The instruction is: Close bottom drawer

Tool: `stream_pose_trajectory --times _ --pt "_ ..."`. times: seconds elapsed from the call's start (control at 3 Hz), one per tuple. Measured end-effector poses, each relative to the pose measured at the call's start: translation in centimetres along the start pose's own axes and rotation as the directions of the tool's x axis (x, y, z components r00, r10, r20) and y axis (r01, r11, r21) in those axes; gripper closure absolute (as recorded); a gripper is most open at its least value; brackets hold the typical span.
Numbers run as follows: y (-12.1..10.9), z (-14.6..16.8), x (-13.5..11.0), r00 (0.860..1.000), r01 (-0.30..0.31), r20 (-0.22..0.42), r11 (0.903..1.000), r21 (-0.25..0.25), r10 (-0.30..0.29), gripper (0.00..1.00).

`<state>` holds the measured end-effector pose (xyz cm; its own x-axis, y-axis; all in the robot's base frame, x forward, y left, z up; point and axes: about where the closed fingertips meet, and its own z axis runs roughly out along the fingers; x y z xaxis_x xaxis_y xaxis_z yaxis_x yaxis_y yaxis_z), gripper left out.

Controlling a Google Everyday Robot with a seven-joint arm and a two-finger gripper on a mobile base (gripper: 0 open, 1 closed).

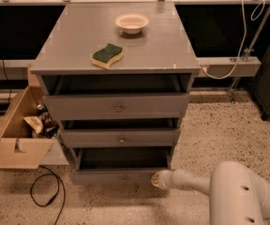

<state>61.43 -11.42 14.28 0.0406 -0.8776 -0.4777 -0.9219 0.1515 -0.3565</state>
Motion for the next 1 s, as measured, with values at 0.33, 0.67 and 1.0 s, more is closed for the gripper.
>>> stream_pose_trajectory --times 0.33,0.67,1.0 --pt "-1.1 0.8 0.4 1.000 -0.014 -0.005 0.9999 -0.005 0.014 1.00" --pt "-2.6 1.4 0.8 1.000 -0.023 0.011 0.9997 0.003 0.023 1.00" --pt "-4.6 1.8 1.1 0.999 -0.027 0.035 0.9994 0.023 0.026 1.00"
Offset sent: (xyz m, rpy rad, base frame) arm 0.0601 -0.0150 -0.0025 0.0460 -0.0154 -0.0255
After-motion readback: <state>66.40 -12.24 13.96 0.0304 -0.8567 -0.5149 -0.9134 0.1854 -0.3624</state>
